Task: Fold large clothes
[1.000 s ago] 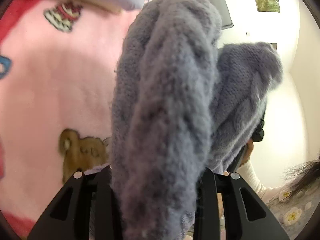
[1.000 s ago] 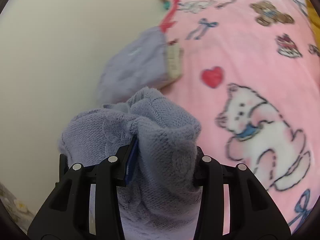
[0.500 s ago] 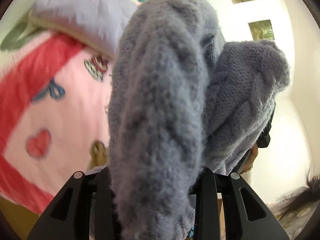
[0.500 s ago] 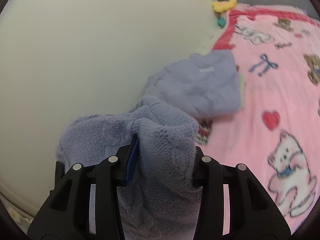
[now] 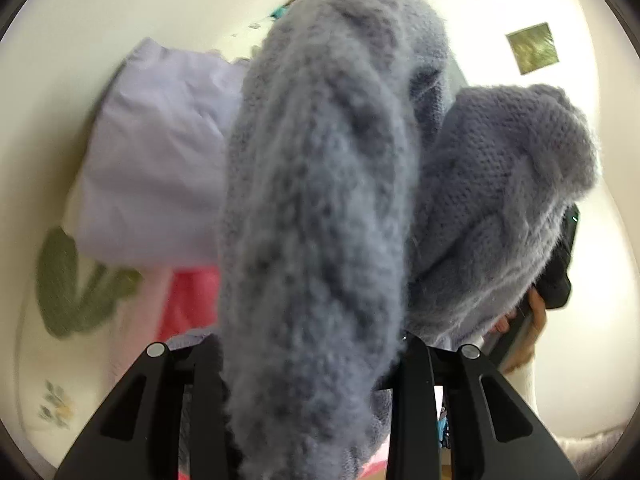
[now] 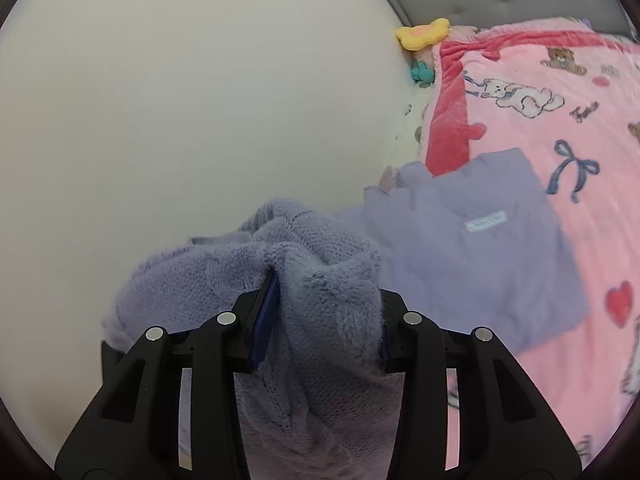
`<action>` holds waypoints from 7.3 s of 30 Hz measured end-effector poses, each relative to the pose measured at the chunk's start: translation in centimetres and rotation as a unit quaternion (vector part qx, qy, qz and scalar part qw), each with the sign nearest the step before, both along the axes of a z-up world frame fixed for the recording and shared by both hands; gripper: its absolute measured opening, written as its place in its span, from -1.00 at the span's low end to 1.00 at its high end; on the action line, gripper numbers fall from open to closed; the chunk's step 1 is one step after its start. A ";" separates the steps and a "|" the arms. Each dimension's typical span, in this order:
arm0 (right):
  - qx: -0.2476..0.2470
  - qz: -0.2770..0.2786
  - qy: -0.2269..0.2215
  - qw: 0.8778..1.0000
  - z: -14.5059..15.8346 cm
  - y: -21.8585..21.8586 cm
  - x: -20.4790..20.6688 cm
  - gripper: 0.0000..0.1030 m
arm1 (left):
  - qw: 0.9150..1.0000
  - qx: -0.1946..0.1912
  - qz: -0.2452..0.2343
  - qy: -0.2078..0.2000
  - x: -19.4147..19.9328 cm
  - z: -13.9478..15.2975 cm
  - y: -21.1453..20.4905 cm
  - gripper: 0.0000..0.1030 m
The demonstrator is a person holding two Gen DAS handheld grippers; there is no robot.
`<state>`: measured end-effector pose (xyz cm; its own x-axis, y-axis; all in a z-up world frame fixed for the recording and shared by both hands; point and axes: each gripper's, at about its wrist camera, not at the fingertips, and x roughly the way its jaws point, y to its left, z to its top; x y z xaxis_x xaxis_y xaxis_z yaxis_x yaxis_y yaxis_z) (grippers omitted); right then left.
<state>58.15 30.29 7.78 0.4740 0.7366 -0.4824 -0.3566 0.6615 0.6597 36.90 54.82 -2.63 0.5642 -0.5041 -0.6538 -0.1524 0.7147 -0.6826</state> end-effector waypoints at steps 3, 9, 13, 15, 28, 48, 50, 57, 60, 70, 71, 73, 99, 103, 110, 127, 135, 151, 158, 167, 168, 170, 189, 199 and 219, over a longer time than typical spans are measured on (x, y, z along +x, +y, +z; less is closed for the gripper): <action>-0.031 0.003 -0.004 1.000 0.2 3.7 3.0 -0.27 | 1.000 0.018 0.005 0.009 2.3 0.6 2.4 -0.37; -0.090 -0.008 -0.008 0.996 0.1 9.6 10.1 -0.62 | 0.998 0.025 0.033 0.054 8.4 -1.3 5.8 -0.34; -0.108 -0.047 -0.029 0.993 0.6 11.2 14.3 -0.94 | 0.995 0.046 0.009 0.089 11.8 -3.5 6.0 -0.34; -0.132 -0.011 -0.004 0.991 -0.3 13.0 16.8 -0.93 | 0.995 0.026 0.040 0.088 13.9 -4.5 6.9 -0.31; -0.133 0.076 0.002 0.988 -5.4 14.2 15.2 -0.43 | 0.991 0.104 0.004 0.088 18.6 -2.1 7.9 0.11; -0.241 0.152 -0.294 0.912 -5.6 7.7 -7.7 0.84 | 0.943 0.267 -0.191 -0.062 11.0 2.5 2.6 0.76; -0.283 0.159 -0.329 0.887 -6.8 8.6 -9.8 0.84 | 0.951 0.244 -0.184 -0.040 12.7 1.3 2.9 0.76; -0.441 0.169 -0.392 0.789 -12.2 13.5 -12.6 0.84 | 0.973 0.177 -0.148 -0.001 15.4 -2.5 4.0 0.33; -0.460 0.168 -0.376 0.786 -14.1 15.4 -11.5 0.46 | 0.980 0.157 -0.119 0.010 16.2 -3.4 3.6 -0.38; -0.498 0.192 -0.415 0.737 -7.9 13.4 -8.2 -0.36 | 0.970 0.213 -0.032 -0.111 13.4 2.4 4.0 -0.61; -0.510 0.197 -0.433 0.717 -7.3 13.4 -8.3 -0.37 | 0.970 0.214 -0.034 -0.111 13.3 2.4 3.6 -0.61; -0.524 0.238 -0.441 0.689 -7.0 13.6 -8.3 -0.37 | 0.972 0.216 -0.039 -0.086 13.7 1.0 4.0 -0.61; -0.155 0.162 -0.234 0.946 -1.8 8.8 3.0 0.32 | 0.972 0.199 -0.081 -0.093 21.4 0.4 3.2 0.71; -0.190 0.223 -0.187 0.938 -5.2 12.5 5.5 0.13 | 0.970 0.212 -0.077 -0.088 21.8 -2.8 2.8 0.72; -0.277 0.233 -0.170 0.917 -9.6 14.3 6.8 0.16 | 0.974 0.197 -0.101 -0.052 24.5 -5.4 4.1 0.78; -0.275 0.034 -0.188 0.942 -0.7 4.1 -4.5 0.84 | 0.944 0.310 0.110 -0.039 10.4 5.7 -2.0 0.90; -0.268 -0.032 -0.207 0.941 5.5 -1.7 -13.6 0.84 | 0.874 0.442 0.197 -0.042 1.0 16.1 -10.4 0.90; -0.309 -0.104 -0.254 0.910 11.5 -10.2 -21.9 0.85 | 0.864 0.471 0.152 -0.088 -4.2 22.6 -18.4 0.90; -0.304 -0.112 -0.227 0.919 10.3 -11.3 -20.4 0.85 | 0.878 0.451 0.132 -0.087 -2.6 22.0 -18.4 0.90; -0.284 -0.119 -0.216 0.927 7.4 -9.6 -17.2 0.85 | 0.862 0.473 0.148 -0.109 0.8 20.3 -17.4 0.90; -0.289 -0.118 -0.219 0.924 7.2 -9.4 -17.0 0.85 | 0.858 0.477 0.149 -0.116 1.1 20.2 -17.4 0.90; -0.307 -0.114 -0.229 0.917 6.2 -8.6 -16.4 0.85 | 0.851 0.487 0.156 -0.121 1.9 19.5 -17.4 0.90; -0.296 -0.099 -0.201 0.928 2.6 -7.3 -11.8 0.85 | 0.881 0.443 0.152 -0.071 6.1 14.9 -14.7 0.90; -0.299 -0.095 -0.209 0.926 2.9 -6.9 -12.2 0.85 | 0.886 0.436 0.147 -0.067 6.3 14.4 -14.4 0.90; -0.299 -0.094 -0.217 0.925 3.5 -6.3 -12.6 0.85 | 0.884 0.434 0.157 -0.072 5.6 14.6 -14.3 0.90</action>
<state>45.53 23.95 11.31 0.8109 0.2857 -0.5106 -0.3443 0.9386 -0.0216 42.53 40.56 11.96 0.6964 0.3487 -0.6273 -0.3923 0.9168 0.0741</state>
